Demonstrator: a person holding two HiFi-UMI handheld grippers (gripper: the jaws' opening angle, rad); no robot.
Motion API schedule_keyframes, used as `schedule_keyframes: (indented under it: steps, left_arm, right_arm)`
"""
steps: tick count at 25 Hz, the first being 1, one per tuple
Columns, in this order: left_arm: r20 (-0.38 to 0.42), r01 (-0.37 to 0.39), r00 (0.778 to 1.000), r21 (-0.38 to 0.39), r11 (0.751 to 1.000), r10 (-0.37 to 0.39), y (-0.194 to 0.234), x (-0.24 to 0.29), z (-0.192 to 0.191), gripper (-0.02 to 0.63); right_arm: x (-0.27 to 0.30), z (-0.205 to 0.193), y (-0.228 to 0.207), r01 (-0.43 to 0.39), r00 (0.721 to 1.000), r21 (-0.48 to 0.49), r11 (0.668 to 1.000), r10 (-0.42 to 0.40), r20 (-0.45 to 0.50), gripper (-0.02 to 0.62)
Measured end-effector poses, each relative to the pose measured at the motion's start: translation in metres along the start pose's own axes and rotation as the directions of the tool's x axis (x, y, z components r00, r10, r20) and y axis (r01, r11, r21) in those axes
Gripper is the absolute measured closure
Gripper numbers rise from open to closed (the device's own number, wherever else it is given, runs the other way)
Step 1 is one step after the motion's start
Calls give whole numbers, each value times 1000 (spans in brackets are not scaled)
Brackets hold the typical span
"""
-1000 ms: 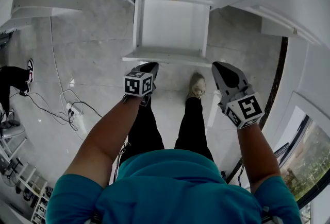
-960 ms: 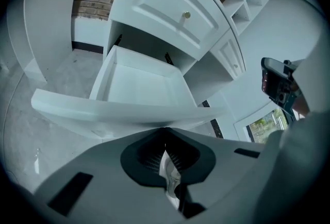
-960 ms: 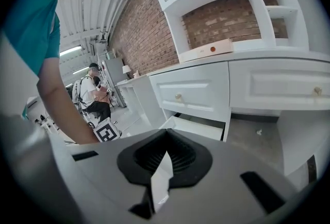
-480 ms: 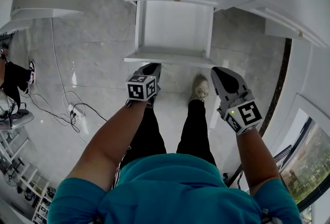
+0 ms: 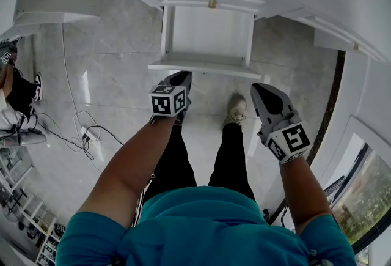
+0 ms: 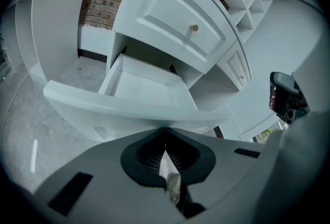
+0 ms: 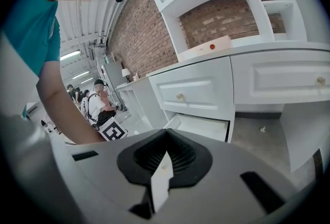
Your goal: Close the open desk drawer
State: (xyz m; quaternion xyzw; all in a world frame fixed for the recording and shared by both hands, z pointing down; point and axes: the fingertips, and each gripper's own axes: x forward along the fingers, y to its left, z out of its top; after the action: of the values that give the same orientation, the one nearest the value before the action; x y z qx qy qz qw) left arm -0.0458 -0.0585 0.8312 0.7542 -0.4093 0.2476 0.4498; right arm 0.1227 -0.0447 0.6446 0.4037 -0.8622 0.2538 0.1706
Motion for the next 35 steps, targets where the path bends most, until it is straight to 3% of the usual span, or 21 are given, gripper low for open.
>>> schedule_keyframes:
  steps: [35]
  left_arm:
    - [38,13,999,5,1000,-13,11,34,71,592]
  right_arm:
    - [22,26,-37,32,999,31,999,-33,37,574]
